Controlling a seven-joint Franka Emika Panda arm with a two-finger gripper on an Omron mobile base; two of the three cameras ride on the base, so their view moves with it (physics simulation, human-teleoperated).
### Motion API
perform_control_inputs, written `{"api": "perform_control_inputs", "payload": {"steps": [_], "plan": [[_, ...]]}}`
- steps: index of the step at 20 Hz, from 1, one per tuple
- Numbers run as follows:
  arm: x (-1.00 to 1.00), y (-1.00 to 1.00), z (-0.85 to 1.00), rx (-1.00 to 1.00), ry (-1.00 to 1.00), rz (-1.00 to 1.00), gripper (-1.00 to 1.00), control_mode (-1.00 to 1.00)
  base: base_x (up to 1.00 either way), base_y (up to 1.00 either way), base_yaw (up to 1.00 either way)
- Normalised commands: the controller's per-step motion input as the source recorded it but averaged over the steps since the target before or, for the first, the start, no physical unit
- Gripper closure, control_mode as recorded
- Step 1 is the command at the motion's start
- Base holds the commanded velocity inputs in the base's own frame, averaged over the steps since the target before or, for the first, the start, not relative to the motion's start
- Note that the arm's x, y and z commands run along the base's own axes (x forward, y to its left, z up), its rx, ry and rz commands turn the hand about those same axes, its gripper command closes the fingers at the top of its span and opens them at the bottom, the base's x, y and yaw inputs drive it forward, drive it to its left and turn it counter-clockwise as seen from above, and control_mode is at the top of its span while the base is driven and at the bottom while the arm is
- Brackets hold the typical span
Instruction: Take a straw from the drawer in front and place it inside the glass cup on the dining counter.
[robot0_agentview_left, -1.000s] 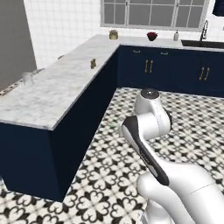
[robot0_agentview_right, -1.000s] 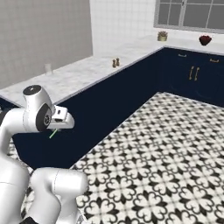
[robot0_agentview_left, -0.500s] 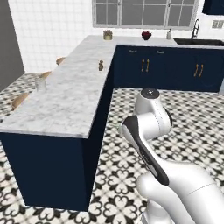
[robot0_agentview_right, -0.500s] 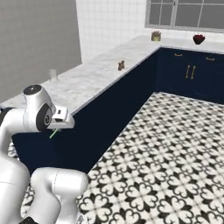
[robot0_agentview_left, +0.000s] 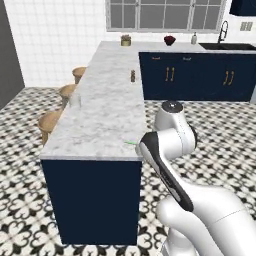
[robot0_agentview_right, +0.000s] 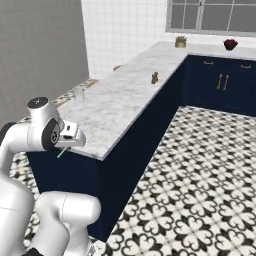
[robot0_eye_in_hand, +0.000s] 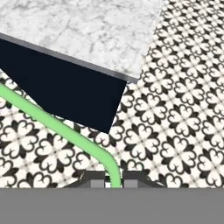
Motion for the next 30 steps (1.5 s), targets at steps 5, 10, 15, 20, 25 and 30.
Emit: {"api": "perform_control_inputs", "payload": {"steps": [5,10,15,20,25,30], "plan": [[0.0,0.0,0.0,0.0,0.0,0.0,1.0,1.0,0.0,1.0,-0.23],[0.0,0.0,0.0,0.0,0.0,0.0,1.0,1.0,0.0,1.0,-0.24],[0.0,0.0,0.0,0.0,0.0,0.0,1.0,1.0,0.0,1.0,-0.25],[0.0,0.0,0.0,0.0,0.0,0.0,1.0,1.0,0.01,1.0,-0.29],[0.0,0.0,0.0,0.0,0.0,0.0,1.0,1.0,0.2,1.0,-0.37],[0.0,0.0,0.0,0.0,0.0,0.0,1.0,1.0,0.57,0.98,-0.52]]}}
